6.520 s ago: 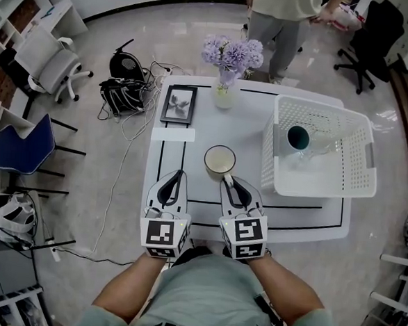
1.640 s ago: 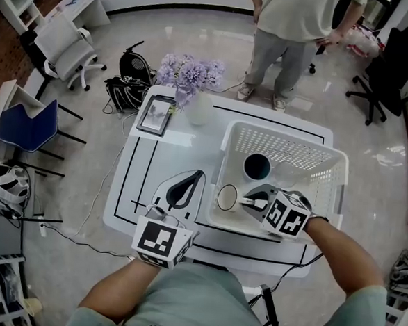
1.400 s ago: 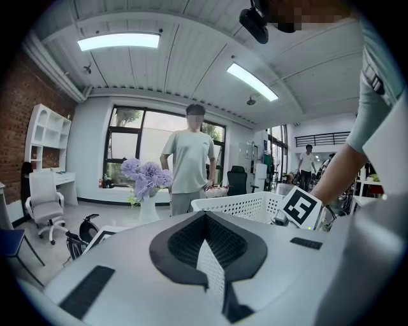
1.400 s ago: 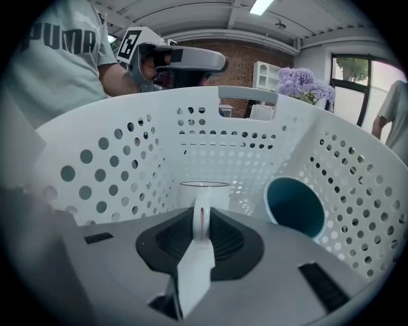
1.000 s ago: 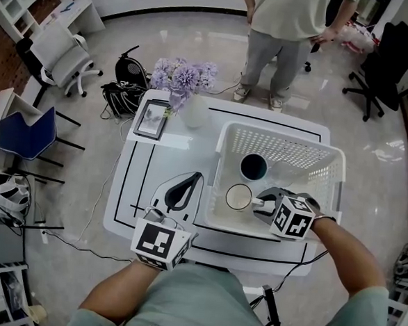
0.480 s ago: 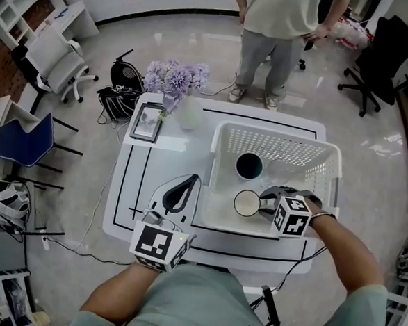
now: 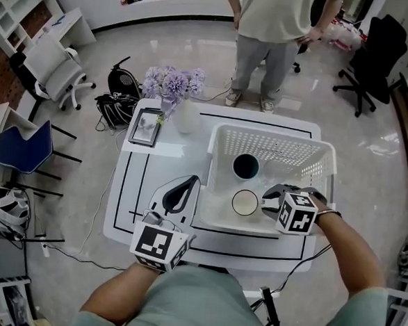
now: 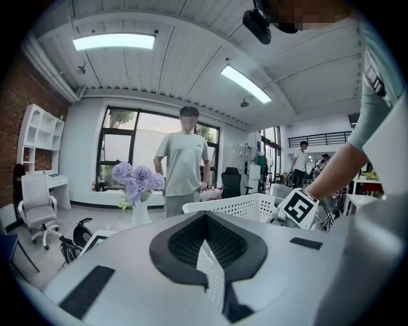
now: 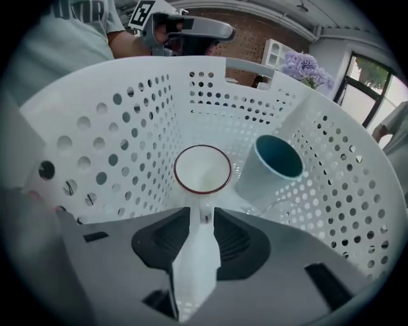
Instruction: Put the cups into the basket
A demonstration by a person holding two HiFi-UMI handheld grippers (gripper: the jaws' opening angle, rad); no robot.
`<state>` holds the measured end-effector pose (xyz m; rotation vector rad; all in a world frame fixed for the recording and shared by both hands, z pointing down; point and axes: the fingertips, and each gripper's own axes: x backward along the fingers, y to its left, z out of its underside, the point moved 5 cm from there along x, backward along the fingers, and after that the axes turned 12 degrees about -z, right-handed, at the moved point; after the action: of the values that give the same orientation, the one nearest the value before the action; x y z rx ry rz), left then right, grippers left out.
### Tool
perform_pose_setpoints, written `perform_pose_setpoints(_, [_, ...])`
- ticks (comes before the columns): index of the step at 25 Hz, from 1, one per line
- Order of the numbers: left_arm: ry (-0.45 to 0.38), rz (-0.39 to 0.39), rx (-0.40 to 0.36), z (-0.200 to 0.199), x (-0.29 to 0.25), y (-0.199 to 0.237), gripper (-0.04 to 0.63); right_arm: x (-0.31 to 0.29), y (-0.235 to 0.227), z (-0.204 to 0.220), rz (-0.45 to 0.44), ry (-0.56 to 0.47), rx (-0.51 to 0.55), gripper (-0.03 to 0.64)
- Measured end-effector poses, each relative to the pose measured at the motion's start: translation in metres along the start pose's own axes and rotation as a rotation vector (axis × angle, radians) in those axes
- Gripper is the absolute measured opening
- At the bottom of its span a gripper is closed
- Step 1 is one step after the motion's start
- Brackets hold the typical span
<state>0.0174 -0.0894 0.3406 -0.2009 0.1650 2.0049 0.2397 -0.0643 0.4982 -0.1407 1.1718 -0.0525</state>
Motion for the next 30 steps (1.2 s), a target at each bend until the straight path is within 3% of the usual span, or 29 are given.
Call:
perform_pose_setpoints(7, [-0.023, 0.031, -0.01, -0.006, 0.004, -0.008, 0.003, 0.039, 0.001, -0.027, 0.076, -0.092, -0.055, 0.084])
perform_pose_setpoints(17, [-0.057, 0.073, -0.023, -0.015, 0.011, -0.015, 0.003, 0.103, 0.011, -0.066, 0.368, -0.188, -0.17, 0.057])
perform_pose_setpoints(23, [-0.071, 0.094, -0.027, -0.016, 0.019, -0.014, 0.003, 0.131, 0.036, -0.097, 0.531, -0.342, -0.29, 0.051])
perform_pose_setpoints(30, [-0.086, 0.119, -0.045, -0.023, 0.035, -0.009, 0.003, 0.138, 0.063, -0.122, 0.678, -0.524, -0.5, 0.04])
